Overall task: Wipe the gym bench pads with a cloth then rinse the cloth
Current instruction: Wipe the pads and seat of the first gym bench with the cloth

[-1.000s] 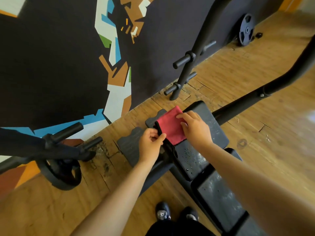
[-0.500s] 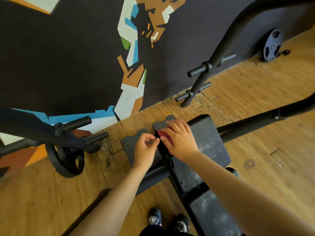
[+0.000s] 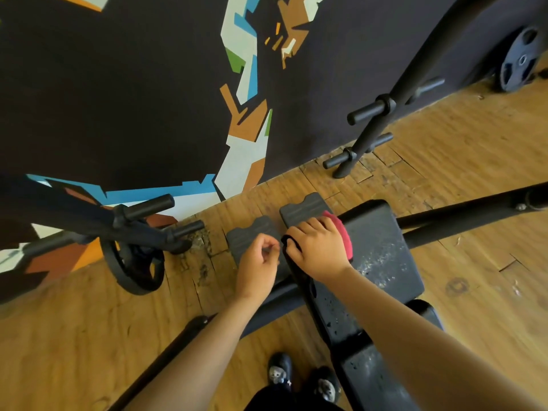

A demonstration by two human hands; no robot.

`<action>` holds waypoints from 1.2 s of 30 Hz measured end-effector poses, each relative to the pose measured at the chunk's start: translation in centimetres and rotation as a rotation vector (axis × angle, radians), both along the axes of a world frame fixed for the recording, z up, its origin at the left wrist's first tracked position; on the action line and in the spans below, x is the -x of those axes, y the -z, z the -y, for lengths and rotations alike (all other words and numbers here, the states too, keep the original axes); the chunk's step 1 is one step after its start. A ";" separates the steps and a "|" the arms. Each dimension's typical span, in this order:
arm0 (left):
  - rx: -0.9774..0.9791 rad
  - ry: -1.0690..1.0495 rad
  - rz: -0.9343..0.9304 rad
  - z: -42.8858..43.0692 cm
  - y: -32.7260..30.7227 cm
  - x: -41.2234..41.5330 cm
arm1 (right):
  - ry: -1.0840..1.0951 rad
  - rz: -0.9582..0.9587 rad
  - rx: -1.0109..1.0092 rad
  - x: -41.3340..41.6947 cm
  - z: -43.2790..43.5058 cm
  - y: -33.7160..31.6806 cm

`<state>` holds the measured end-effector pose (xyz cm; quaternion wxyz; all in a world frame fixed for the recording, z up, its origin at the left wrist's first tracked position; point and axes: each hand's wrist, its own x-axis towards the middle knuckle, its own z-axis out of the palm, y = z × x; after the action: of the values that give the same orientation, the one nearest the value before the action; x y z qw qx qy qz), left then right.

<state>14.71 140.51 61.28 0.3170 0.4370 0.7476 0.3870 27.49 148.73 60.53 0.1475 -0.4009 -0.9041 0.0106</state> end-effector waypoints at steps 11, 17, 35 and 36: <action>-0.047 0.070 -0.106 -1.8 0.0 -0.3 | 0.084 -0.107 -0.007 -0.4 -0.8 0.2; 0.000 0.038 -0.054 -2.6 -0.3 -0.7 | -0.038 -0.139 -0.020 -0.3 -0.5 0.7; 0.164 0.000 -0.090 -7.7 -1.0 -4.6 | 0.010 -0.135 -0.081 -2.3 -2.7 1.0; 0.183 0.013 -0.163 -7.5 -0.9 -4.8 | -0.009 -0.129 -0.075 -3.0 -3.3 1.1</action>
<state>19.54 147.99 62.17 0.2964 0.4408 0.8003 0.2783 30.53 152.07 59.48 0.2204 -0.3893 -0.8944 0.0031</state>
